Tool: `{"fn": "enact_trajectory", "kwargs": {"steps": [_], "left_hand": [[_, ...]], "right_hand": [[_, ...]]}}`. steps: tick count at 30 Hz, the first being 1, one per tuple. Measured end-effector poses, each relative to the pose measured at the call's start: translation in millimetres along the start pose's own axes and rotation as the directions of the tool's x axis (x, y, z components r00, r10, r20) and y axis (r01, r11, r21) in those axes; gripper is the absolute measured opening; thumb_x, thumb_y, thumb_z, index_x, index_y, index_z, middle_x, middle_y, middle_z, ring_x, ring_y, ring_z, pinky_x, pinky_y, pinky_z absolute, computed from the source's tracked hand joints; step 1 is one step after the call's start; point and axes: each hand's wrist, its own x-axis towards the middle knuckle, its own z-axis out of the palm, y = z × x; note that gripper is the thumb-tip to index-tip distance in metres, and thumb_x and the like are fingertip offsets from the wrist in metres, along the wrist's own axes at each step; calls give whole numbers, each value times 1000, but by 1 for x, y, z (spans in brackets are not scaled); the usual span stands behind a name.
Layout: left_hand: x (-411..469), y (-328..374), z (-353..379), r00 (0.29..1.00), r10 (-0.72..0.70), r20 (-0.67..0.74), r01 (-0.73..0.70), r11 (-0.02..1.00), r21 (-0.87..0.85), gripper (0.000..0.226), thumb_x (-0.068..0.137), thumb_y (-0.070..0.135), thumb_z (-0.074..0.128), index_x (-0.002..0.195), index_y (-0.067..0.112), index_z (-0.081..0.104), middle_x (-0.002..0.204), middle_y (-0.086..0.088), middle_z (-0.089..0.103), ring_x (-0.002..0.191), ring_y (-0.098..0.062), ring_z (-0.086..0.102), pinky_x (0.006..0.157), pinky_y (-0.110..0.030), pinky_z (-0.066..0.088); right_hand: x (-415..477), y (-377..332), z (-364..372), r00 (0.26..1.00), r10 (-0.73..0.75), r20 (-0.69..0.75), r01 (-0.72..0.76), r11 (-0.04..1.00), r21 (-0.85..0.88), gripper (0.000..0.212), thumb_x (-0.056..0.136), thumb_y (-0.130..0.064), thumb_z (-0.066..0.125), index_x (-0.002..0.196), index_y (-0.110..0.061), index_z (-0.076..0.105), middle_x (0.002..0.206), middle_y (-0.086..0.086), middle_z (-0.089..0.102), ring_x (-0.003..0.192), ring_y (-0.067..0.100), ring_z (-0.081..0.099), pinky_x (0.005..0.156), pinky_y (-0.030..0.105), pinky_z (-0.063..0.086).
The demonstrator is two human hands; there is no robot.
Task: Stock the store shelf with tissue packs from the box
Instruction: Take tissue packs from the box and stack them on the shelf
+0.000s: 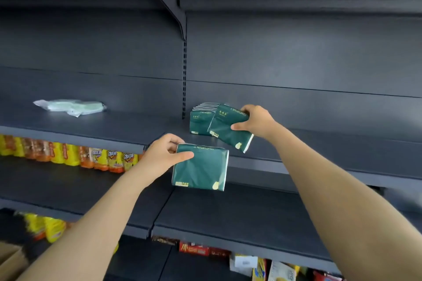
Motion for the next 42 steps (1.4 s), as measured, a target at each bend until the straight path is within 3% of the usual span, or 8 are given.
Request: {"fn": "enact_trajectory", "kwargs": {"steps": [7, 11, 17, 24, 30, 33, 37, 42], "left_hand": [[64, -15, -25, 996, 89, 14, -89, 996, 28, 27, 78, 25, 75, 98, 23, 56, 94, 6, 69, 82, -3, 61, 63, -11, 43], [98, -36, -37, 993, 107, 52, -109, 994, 27, 27, 78, 24, 75, 97, 24, 56, 93, 6, 70, 83, -5, 62, 68, -13, 46], [129, -59, -42, 985, 135, 109, -139, 990, 32, 26, 77, 25, 75, 95, 26, 57, 90, 9, 71, 82, -1, 64, 69, -15, 49], [144, -66, -34, 976, 137, 172, -139, 990, 3, 24, 78, 26, 73, 96, 27, 58, 90, 12, 72, 80, 3, 63, 61, -6, 44], [147, -60, -29, 978, 116, 172, -106, 992, -68, 22, 78, 25, 73, 96, 26, 60, 93, 9, 72, 88, -3, 65, 78, -20, 48], [151, -54, -34, 986, 100, 135, -76, 983, -168, 21, 79, 22, 72, 96, 24, 61, 99, 4, 71, 93, -9, 66, 84, -27, 50], [161, -46, -38, 996, 73, 50, -50, 931, -361, 19, 82, 17, 69, 98, 19, 59, 97, 1, 70, 91, -15, 67, 84, -31, 50], [180, -42, -25, 994, 91, -53, -105, 907, -407, 20, 83, 11, 69, 94, 21, 56, 95, 1, 69, 87, -14, 66, 79, -29, 51]], "right_hand": [[83, -9, 46, 998, -59, -8, 56, 976, -210, 55, 76, -31, 76, 125, -15, 56, 116, 5, 62, 113, 25, 50, 90, 34, 45], [122, -7, 80, 997, -82, 5, 78, 922, -378, 57, 82, -33, 69, 134, -20, 50, 126, 6, 57, 125, 23, 40, 101, 33, 34], [147, 19, 122, 991, -130, 17, 128, 933, -337, 63, 84, -35, 67, 140, -22, 43, 154, -8, 27, 146, 12, 7, 114, 23, 12], [150, 32, 133, 987, -161, 11, 155, 925, -346, 70, 88, -37, 62, 148, -21, 29, 154, -2, 30, 144, 17, 18, 116, 29, 17], [147, 19, 127, 991, -128, 35, 127, 837, -532, 74, 89, -49, 55, 149, -23, 21, 151, 2, 33, 143, 21, 18, 114, 41, 16], [131, 13, 116, 991, -124, -41, 87, 864, -496, 77, 90, -41, 55, 151, -17, 13, 155, 5, 25, 146, 19, 9, 118, 42, 9], [88, 17, 106, 992, 0, -125, -38, 952, -303, 62, 95, -37, 50, 147, -15, 26, 154, 7, 27, 145, 20, 14, 114, 40, 17], [30, 27, 119, 982, 186, 11, -181, 966, -187, 66, 93, -49, 47, 147, -15, 27, 150, 6, 34, 139, 24, 25, 112, 41, 27]]}}
